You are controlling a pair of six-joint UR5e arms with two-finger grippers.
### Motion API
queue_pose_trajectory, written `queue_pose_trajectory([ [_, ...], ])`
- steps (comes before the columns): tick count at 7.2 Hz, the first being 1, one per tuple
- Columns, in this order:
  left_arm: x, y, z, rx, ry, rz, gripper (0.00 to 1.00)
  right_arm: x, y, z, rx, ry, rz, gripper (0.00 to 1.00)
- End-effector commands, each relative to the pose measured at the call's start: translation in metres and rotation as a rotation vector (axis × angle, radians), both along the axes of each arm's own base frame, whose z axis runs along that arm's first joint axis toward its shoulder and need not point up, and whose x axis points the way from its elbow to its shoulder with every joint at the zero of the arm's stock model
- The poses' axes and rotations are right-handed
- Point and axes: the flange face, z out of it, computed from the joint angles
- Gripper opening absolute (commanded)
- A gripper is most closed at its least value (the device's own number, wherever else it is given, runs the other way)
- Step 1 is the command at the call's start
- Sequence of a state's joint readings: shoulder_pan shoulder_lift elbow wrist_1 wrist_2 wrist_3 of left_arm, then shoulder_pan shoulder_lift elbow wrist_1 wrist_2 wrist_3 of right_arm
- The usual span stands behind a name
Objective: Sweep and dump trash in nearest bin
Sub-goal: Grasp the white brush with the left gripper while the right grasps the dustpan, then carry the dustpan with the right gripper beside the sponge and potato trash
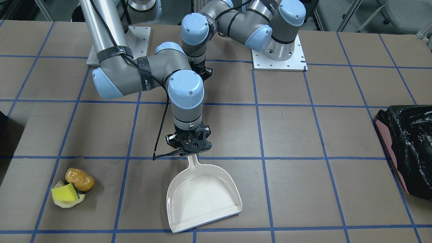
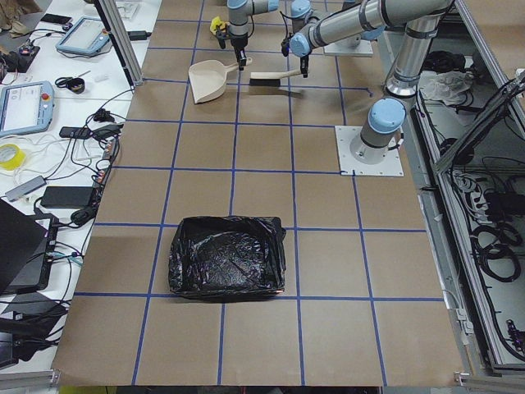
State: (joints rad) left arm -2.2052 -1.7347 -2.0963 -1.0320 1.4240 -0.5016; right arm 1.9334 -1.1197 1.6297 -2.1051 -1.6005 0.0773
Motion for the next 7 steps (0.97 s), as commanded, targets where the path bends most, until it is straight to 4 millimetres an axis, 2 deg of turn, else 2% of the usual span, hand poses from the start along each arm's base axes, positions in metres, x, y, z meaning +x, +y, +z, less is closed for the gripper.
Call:
queue_pose_trajectory([
  [1,0.0,-0.009,0.014,0.003,-0.027,0.073,0.0,-0.024,-0.012,0.025,-0.062,0.052,-0.021,0.0],
  [2,0.002,-0.012,0.032,0.042,-0.062,0.09,0.0,-0.05,-0.021,0.045,-0.087,0.061,-0.013,0.0],
  [3,-0.001,-0.026,0.052,0.045,-0.083,0.179,0.0,-0.092,-0.033,0.068,-0.103,0.067,0.038,0.0],
  [4,0.007,-0.045,0.062,0.041,-0.081,0.233,0.0,-0.145,-0.042,0.085,-0.076,0.079,0.086,0.0],
  [5,0.014,-0.057,0.064,0.027,-0.075,0.256,0.0,-0.201,-0.047,0.099,-0.044,0.089,0.146,0.0],
  [6,0.026,-0.073,0.066,-0.008,-0.09,0.28,0.0,-0.26,-0.051,0.105,-0.005,0.099,0.279,0.0],
  [7,0.029,-0.078,0.069,-0.022,-0.084,0.293,0.0,-0.316,-0.052,0.109,0.025,0.102,0.36,0.0],
])
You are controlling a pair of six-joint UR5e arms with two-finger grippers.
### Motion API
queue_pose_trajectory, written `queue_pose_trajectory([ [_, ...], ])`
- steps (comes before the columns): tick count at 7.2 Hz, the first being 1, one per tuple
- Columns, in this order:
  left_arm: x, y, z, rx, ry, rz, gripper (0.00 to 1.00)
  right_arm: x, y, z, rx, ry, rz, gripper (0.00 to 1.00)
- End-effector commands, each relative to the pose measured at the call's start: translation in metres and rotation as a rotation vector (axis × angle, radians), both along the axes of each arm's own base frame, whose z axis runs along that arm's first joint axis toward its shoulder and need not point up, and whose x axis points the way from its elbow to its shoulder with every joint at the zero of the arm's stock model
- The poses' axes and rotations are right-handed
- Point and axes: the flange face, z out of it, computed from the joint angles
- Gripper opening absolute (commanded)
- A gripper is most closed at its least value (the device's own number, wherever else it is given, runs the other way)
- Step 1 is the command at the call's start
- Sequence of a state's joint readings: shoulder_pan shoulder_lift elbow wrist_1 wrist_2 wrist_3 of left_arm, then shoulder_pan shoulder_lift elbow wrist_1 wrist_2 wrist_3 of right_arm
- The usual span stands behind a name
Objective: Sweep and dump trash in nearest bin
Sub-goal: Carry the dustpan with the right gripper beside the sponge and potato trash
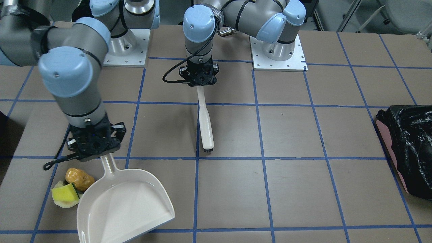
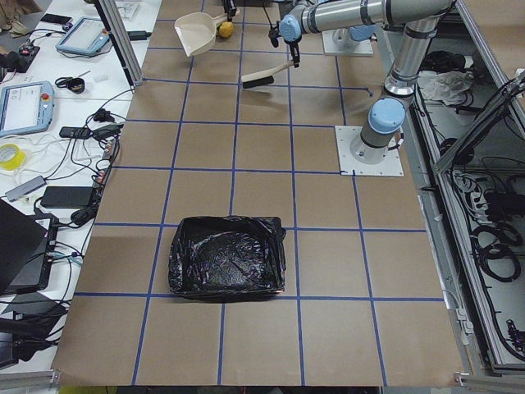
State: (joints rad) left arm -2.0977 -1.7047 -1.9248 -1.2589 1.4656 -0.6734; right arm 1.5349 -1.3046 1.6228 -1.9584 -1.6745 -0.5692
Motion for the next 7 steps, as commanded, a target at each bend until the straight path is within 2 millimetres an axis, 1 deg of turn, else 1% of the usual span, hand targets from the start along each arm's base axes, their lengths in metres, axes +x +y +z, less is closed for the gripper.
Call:
queue_pose_trajectory([
  [1,0.01,-0.022,0.009,-0.087,-0.037,0.005,0.0,-0.118,0.002,0.011,0.07,0.022,0.221,0.0],
  [2,0.011,-0.033,0.012,-0.13,-0.068,-0.038,0.0,-0.154,0.005,0.013,0.099,0.046,0.341,0.0],
  [3,0.012,-0.05,0.021,-0.202,-0.06,-0.035,0.0,-0.181,0.01,0.018,0.121,0.081,0.412,0.0],
  [4,0.017,-0.065,0.026,-0.258,-0.049,-0.011,0.0,-0.2,0.014,0.024,0.136,0.101,0.505,0.0],
  [5,0.02,-0.079,0.021,-0.267,-0.036,0.014,0.0,-0.235,0.021,0.025,0.156,0.104,0.558,0.0],
  [6,0.012,-0.093,0.023,-0.27,-0.015,0.027,0.0,-0.272,0.03,0.026,0.172,0.105,0.629,0.0],
  [7,-0.002,-0.113,0.027,-0.265,0.033,0.064,0.0,-0.304,0.038,0.029,0.181,0.11,0.672,0.0],
])
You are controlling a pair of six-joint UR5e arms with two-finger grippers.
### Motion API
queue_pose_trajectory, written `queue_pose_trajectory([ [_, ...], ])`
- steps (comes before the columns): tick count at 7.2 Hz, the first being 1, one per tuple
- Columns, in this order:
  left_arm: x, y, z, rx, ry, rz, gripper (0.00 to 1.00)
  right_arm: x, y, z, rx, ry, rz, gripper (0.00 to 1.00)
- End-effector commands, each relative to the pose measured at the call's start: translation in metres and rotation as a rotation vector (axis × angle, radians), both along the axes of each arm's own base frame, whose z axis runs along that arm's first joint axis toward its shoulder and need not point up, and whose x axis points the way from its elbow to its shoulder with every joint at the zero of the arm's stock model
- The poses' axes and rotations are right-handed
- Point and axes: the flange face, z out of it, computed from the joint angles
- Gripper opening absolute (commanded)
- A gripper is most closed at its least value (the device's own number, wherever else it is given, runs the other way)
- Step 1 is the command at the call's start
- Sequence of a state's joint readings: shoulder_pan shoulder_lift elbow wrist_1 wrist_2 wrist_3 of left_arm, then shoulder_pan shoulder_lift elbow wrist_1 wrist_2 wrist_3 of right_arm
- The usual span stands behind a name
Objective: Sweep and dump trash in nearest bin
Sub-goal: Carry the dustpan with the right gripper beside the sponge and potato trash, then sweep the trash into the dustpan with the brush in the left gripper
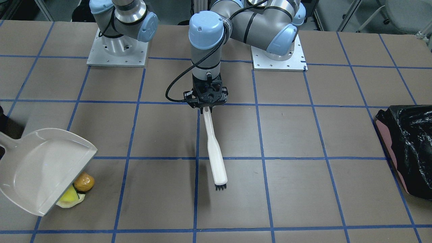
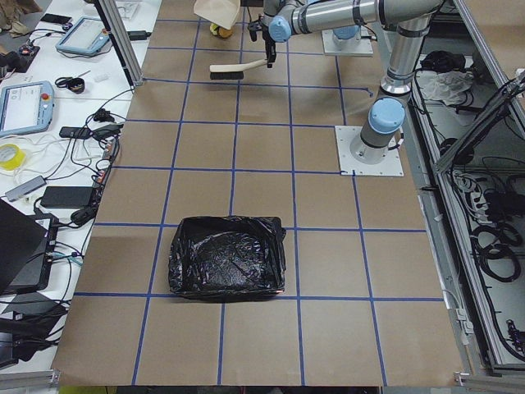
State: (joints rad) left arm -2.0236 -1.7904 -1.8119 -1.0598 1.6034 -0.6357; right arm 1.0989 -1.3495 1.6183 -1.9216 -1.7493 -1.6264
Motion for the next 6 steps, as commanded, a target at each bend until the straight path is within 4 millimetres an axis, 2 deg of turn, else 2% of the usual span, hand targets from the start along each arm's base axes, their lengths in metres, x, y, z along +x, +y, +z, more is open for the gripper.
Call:
queue_pose_trajectory([
  [1,-0.024,-0.04,0.004,-0.002,0.077,0.041,0.0,-0.075,0.014,0.006,0.007,0.02,0.085,0.0],
  [3,-0.053,-0.058,0.004,-0.004,0.117,0.068,0.0,-0.102,-0.003,-0.022,0.017,0.03,0.132,0.0],
  [4,-0.081,-0.059,0.005,-0.015,0.128,0.065,0.0,-0.112,-0.007,-0.035,0.014,0.037,0.171,0.0],
  [5,-0.107,-0.065,-0.003,-0.008,0.148,0.067,0.0,-0.117,-0.014,-0.053,0.019,0.037,0.186,0.0],
  [6,-0.132,-0.072,-0.013,0.013,0.18,0.043,0.0,-0.117,-0.015,-0.06,0.022,0.033,0.186,0.0],
])
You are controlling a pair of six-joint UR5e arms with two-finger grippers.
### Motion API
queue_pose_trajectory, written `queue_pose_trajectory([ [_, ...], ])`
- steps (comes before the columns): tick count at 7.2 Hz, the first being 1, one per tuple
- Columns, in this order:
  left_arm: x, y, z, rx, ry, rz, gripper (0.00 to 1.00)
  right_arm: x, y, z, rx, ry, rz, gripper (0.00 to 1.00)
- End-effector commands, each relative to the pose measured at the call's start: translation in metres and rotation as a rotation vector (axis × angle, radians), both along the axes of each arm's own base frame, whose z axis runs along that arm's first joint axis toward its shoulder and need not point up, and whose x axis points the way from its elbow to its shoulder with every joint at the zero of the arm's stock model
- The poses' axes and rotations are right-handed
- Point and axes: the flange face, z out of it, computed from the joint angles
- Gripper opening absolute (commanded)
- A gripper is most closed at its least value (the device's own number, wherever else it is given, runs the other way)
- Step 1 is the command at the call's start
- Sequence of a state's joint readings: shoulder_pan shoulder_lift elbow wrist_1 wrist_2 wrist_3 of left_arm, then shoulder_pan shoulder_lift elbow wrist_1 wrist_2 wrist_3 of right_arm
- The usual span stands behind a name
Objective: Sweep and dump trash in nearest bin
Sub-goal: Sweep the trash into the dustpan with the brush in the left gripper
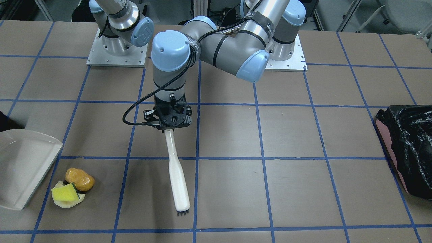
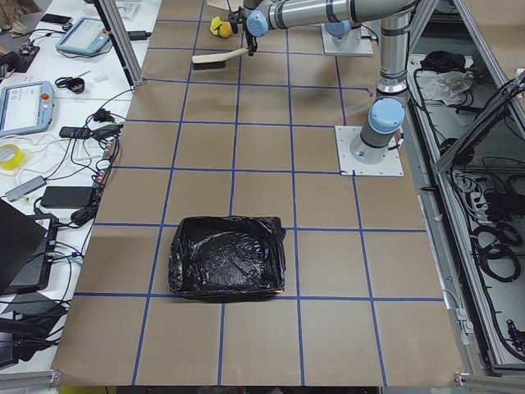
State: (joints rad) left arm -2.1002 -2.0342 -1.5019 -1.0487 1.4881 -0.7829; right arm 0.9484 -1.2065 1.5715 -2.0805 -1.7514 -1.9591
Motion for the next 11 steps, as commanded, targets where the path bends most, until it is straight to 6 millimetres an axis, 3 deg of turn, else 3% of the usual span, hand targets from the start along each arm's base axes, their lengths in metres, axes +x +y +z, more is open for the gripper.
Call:
queue_pose_trajectory([
  [1,-0.057,-0.016,-0.021,0.008,0.042,-0.042,0.0,-0.002,-0.003,-0.019,0.007,-0.013,0.013,0.0],
  [3,-0.115,-0.024,-0.034,-0.006,0.078,-0.072,0.0,0.002,-0.011,-0.039,0.021,-0.046,0.025,0.0],
  [6,-0.166,-0.025,-0.055,-0.022,0.094,-0.119,0.0,0.013,-0.017,-0.046,0.017,-0.065,0.034,0.0],
  [9,-0.184,-0.032,-0.075,-0.017,0.108,-0.139,0.0,0.03,-0.026,-0.052,0.02,-0.075,0.04,0.0],
  [11,-0.189,-0.032,-0.08,-0.018,0.108,-0.148,0.0,0.031,-0.025,-0.054,0.022,-0.077,0.034,0.0],
])
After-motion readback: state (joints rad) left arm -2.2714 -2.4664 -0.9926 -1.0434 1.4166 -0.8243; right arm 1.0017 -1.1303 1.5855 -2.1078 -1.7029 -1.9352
